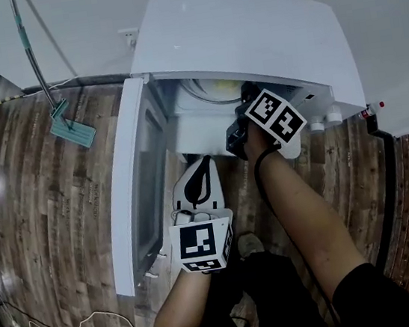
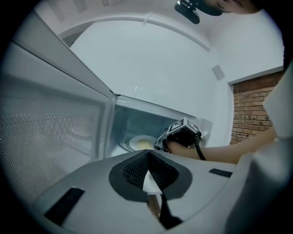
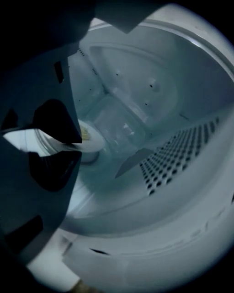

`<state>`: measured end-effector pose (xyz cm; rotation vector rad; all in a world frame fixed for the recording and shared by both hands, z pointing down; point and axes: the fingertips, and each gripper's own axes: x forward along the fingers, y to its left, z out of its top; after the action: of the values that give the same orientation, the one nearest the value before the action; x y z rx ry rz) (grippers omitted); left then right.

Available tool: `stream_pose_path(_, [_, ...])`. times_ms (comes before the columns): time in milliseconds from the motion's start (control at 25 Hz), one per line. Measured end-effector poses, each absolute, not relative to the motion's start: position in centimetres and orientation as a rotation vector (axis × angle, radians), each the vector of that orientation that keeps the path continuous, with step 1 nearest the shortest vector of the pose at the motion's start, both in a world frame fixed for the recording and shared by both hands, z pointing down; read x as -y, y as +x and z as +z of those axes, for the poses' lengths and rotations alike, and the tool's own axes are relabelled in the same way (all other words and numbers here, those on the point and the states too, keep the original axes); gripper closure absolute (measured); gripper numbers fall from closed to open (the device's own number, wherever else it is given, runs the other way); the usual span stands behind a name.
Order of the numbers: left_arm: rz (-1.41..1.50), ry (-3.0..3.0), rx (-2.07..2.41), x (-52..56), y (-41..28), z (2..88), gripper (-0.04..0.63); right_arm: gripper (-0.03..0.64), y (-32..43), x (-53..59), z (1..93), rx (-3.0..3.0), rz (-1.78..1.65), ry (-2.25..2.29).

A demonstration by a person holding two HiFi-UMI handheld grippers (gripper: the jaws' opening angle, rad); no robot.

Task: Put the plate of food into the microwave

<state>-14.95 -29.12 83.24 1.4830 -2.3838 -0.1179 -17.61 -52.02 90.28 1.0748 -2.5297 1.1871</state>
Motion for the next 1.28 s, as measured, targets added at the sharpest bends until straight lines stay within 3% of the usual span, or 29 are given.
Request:
stream_pose_path(280, [-0.107,1.472,2.337,29.3,-14.5,83.9,0.598,0.534,-18.2,52.7,90.4,2.418,0.700,1.202])
stream_pose_path(480, [-0.087,1.437,2.313,29.0,-14.6,83.8,0.598,0.535,-17.5,52.6,90.0,2.430,0.684,1.225])
stream_pose_path(560, [-0.074,1.424,2.320,28.9,-14.7,83.2,0.598,0.603,-16.8,51.6,89.2,2.529,0.716,1.141])
stream_pose_path(800, [-0.091,1.402,2.319,29.0,-14.8,79.2,0.598,0.604,-12.3,44.2,85.0,2.712,0.705,0.793])
stream_pose_path(1280, [-0.043,1.465,2.276,26.3,-10.5,62.2,0.598,0.604,-1.4,34.9,62.8,2.820,0.485,0.612])
